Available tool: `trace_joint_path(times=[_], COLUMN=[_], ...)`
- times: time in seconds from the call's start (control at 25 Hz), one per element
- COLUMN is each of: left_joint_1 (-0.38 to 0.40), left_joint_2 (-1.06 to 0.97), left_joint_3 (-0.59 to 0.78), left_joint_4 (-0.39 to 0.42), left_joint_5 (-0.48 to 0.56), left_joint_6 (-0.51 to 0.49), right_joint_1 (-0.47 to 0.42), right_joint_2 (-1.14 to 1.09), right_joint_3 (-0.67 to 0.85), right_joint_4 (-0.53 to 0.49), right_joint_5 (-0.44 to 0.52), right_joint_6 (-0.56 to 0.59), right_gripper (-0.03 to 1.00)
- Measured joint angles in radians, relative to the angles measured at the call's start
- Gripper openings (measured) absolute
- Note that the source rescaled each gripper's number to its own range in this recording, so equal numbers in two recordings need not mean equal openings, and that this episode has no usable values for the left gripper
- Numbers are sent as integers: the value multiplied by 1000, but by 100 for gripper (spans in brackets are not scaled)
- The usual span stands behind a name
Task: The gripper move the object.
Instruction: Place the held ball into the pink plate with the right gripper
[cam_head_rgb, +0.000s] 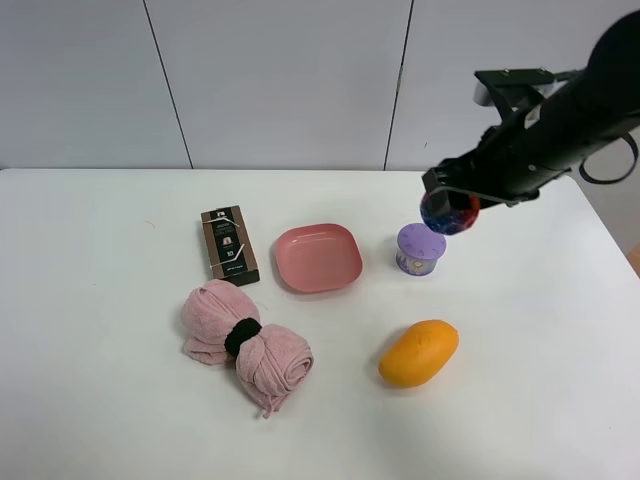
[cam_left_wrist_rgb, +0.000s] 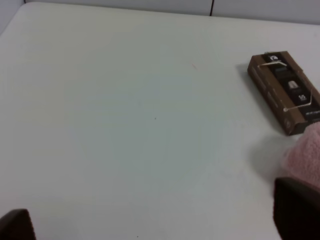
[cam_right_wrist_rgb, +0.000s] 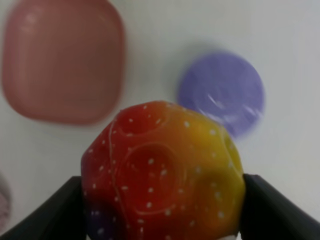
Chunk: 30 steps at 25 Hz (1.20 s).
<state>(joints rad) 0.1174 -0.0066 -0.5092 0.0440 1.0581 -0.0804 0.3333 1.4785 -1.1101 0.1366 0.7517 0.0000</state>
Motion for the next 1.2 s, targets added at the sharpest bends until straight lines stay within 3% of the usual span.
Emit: trace_joint_path(times=[0.32,0.6,1.2], left_joint_1=[0,0,0], left_joint_2=[0,0,0], left_joint_3=[0,0,0], left_joint_4=[0,0,0], left_joint_5=[0,0,0], left_joint_6=[0,0,0], right_joint_1=[125,204,228], right_joint_2=[232,456,716], right_joint_3=[-278,-425,-455], right_joint_4=[6,6,48], right_joint_5=[42,39,-106], right_joint_6=[-5,-26,-83], right_gripper=[0,0,0])
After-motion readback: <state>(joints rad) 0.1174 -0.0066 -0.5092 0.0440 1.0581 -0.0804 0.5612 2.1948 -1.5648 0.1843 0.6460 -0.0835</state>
